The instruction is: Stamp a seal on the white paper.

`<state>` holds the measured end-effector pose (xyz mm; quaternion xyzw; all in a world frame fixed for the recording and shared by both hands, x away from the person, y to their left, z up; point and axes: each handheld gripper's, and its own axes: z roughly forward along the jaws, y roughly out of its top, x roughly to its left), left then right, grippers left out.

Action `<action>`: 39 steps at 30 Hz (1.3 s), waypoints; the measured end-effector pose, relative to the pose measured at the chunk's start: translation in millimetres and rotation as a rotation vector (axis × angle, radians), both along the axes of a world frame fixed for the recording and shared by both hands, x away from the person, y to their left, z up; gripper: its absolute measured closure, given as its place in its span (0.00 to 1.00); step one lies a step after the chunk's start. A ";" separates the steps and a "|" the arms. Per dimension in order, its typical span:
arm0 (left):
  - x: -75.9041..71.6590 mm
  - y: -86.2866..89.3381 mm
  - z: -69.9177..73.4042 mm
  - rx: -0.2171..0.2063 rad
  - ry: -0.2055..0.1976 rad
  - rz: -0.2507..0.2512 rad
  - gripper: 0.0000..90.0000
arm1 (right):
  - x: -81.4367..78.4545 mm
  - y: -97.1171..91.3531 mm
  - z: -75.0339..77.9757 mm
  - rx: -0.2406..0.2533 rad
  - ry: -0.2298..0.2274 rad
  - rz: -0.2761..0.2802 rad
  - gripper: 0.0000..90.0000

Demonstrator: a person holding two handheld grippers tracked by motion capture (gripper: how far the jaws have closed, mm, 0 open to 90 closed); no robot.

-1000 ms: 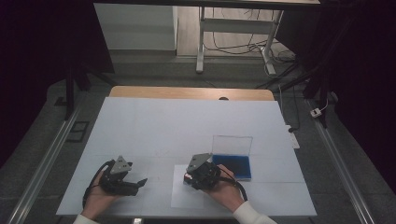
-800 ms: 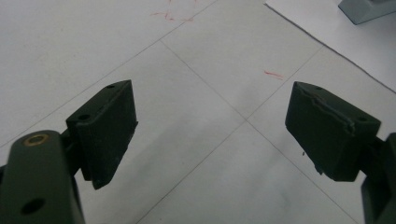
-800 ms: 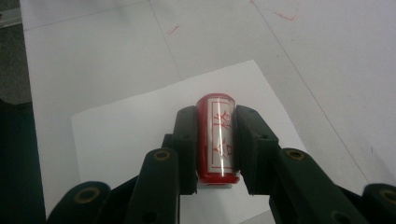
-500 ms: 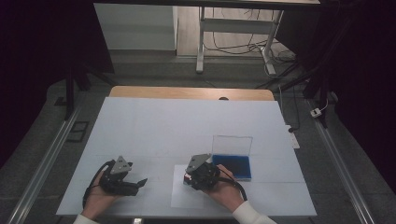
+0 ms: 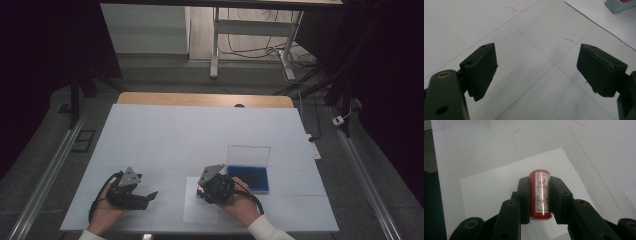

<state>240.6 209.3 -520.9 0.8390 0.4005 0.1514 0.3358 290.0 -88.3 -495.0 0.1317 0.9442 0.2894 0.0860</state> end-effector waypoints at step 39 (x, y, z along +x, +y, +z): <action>-0.1 2.0 1.3 -0.003 -0.003 0.001 0.19 | 5.6 -13.5 1.5 0.101 0.025 0.022 0.78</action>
